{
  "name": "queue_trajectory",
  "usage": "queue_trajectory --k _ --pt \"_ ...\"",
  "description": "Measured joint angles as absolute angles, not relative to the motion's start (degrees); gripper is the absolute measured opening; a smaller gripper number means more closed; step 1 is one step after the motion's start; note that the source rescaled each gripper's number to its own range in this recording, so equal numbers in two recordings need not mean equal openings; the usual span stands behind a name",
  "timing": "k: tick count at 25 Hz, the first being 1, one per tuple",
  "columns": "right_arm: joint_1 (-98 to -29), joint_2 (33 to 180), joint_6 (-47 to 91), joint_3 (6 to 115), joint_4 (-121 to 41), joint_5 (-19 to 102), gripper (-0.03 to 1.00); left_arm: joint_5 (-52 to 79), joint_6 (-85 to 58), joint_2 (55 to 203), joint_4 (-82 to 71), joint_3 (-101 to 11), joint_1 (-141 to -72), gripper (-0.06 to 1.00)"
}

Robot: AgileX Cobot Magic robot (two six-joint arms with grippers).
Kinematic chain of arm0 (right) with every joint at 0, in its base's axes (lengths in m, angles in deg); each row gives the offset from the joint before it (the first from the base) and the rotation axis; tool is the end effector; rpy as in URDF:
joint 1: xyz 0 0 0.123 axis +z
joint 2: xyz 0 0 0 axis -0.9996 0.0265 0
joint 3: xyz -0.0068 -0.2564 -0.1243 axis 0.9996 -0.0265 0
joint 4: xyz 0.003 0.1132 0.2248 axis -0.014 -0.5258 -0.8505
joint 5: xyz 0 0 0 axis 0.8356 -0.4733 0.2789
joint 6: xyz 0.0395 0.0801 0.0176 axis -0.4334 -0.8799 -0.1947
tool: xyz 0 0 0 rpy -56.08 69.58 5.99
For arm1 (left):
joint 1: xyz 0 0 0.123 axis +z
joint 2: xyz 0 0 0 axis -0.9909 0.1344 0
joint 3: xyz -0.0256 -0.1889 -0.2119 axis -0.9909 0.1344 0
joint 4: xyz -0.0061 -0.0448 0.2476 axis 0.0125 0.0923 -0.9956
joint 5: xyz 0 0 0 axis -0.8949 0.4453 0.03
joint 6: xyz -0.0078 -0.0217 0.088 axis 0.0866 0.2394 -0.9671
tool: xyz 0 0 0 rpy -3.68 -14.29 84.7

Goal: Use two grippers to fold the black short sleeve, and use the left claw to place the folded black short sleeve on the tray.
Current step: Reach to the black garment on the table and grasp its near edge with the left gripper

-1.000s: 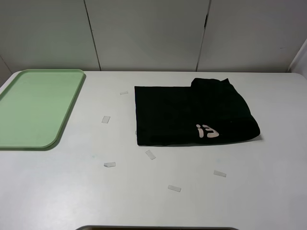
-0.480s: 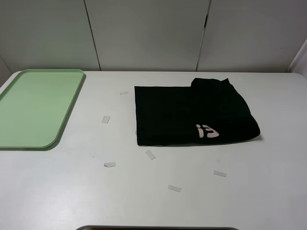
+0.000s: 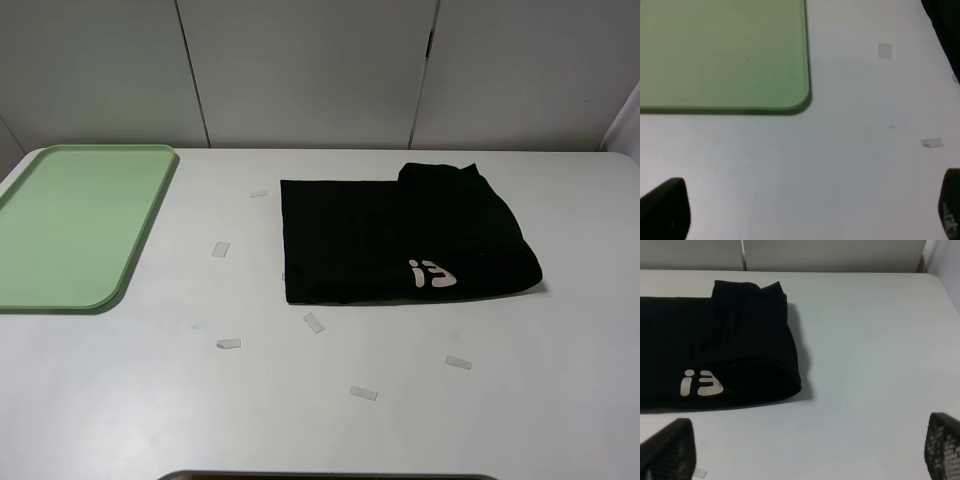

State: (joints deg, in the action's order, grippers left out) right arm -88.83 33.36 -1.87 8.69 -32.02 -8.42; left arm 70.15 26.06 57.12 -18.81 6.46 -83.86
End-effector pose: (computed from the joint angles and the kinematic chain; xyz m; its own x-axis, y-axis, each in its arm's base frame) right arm -0.0037 0.0000 0.2780 -0.4296 0.0239 -0.9027 0.0154 0.9997 0.0192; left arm -0.0002 0.0000 0.2748 -0.4821 -0.0764 -0.8728 -0.0157 0.9968 -0.0786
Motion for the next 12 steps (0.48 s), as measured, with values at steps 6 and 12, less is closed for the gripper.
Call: queue_trajectory --k 6,12 --pt "-88.83 33.36 -1.87 8.69 -32.02 -8.42 1.00 70.15 26.06 57.12 -18.81 6.46 -83.86 1.00" --pt "-88.83 33.36 -1.87 8.69 -32.02 -8.42 1.00 70.21 26.06 57.12 -18.81 6.46 -83.86 1.00"
